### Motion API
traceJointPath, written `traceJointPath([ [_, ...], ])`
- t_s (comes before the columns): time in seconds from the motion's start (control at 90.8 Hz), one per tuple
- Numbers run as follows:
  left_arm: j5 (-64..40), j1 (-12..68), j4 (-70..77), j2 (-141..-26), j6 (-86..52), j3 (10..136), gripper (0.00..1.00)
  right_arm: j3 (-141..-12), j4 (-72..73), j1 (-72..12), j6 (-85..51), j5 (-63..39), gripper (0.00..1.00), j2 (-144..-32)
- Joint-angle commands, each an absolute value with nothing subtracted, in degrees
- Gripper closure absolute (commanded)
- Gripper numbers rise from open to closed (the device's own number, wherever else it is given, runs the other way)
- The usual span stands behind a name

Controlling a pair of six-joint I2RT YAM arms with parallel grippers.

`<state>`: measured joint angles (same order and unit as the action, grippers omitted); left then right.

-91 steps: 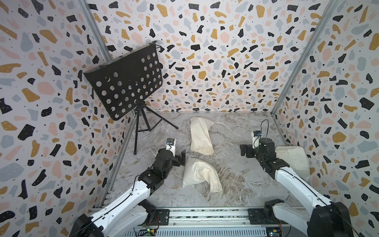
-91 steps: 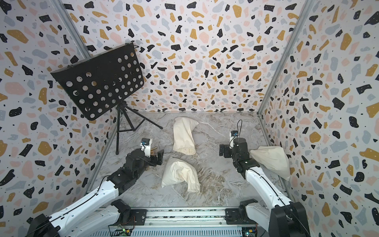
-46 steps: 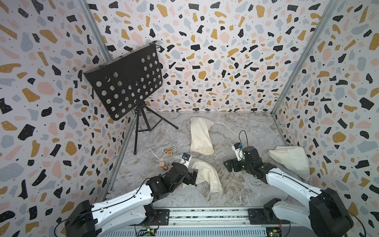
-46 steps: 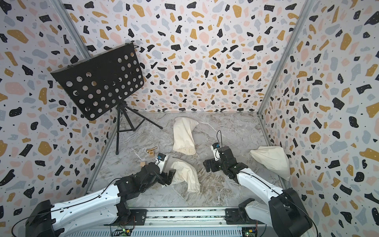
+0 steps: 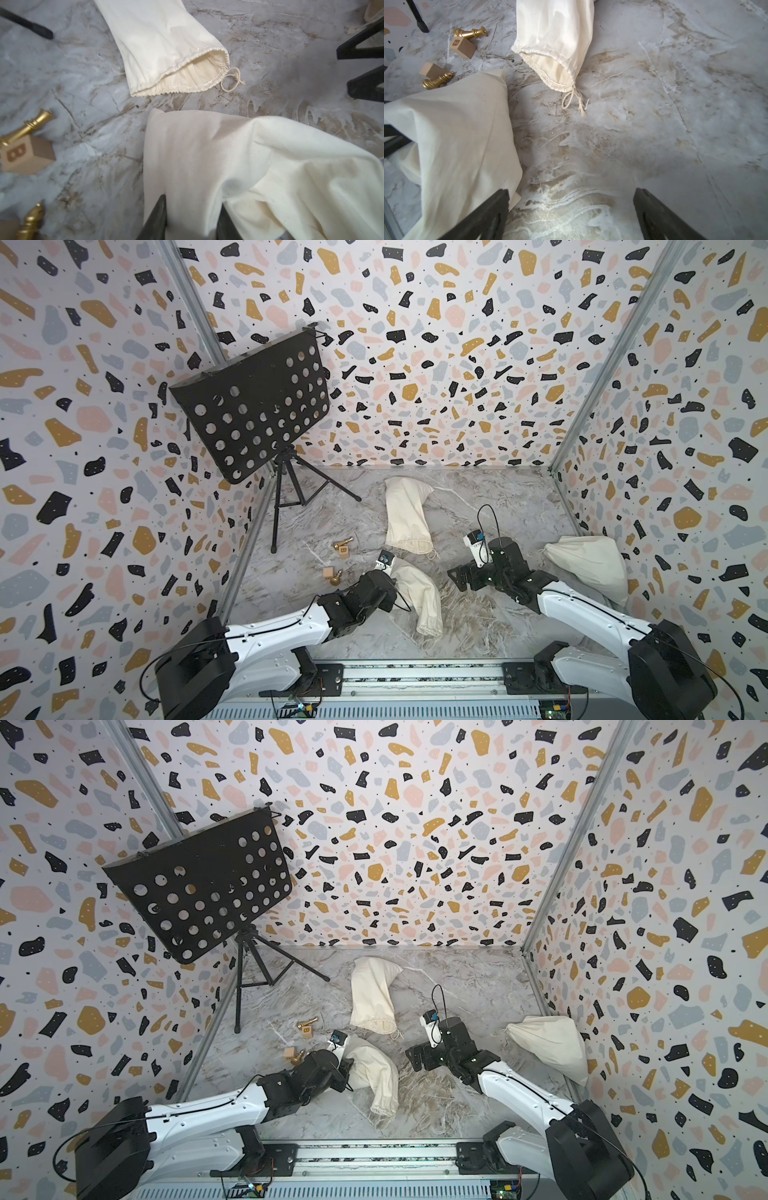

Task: Close the soil bag
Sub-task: Move the soil bag to the center of the board.

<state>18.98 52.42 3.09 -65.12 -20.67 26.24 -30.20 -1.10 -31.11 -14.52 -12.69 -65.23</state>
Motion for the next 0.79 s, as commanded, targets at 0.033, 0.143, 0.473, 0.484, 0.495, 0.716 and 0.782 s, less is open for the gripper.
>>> traceJointPath([
  [0.033, 22.4, 47.4, 4.4, -67.9, -15.9, 27.5, 0.83, -28.4, -0.6, -31.6, -13.7, -15.4, 0.02, -61.3],
  [0.143, 21.5, 43.4, 6.7, -71.8, -14.9, 29.5, 0.90, -26.6, -1.2, -32.7, -13.9, -16.3, 0.04, -58.1],
  [0.473, 16.7, 35.9, 9.7, -83.2, -11.0, 38.2, 0.95, -23.7, 1.1, -37.9, -15.3, -15.1, 0.07, -57.3],
  [0.484, 16.6, 35.8, 9.9, -83.2, -11.0, 38.2, 0.95, -23.5, 1.4, -38.1, -15.5, -14.8, 0.07, -57.4],
  [0.495, 16.5, 35.8, 9.9, -83.2, -11.1, 38.2, 0.95, -23.4, 1.7, -38.4, -15.7, -14.6, 0.07, -57.6],
  [0.716, 15.5, 35.6, 10.6, -82.9, -12.3, 37.6, 0.95, -21.5, 9.0, -45.8, -18.8, -10.2, 0.09, -64.8],
  [0.782, 15.2, 35.6, 11.3, -82.5, -12.6, 37.0, 0.95, -20.4, 13.6, -48.7, -20.4, -6.5, 0.09, -66.9],
])
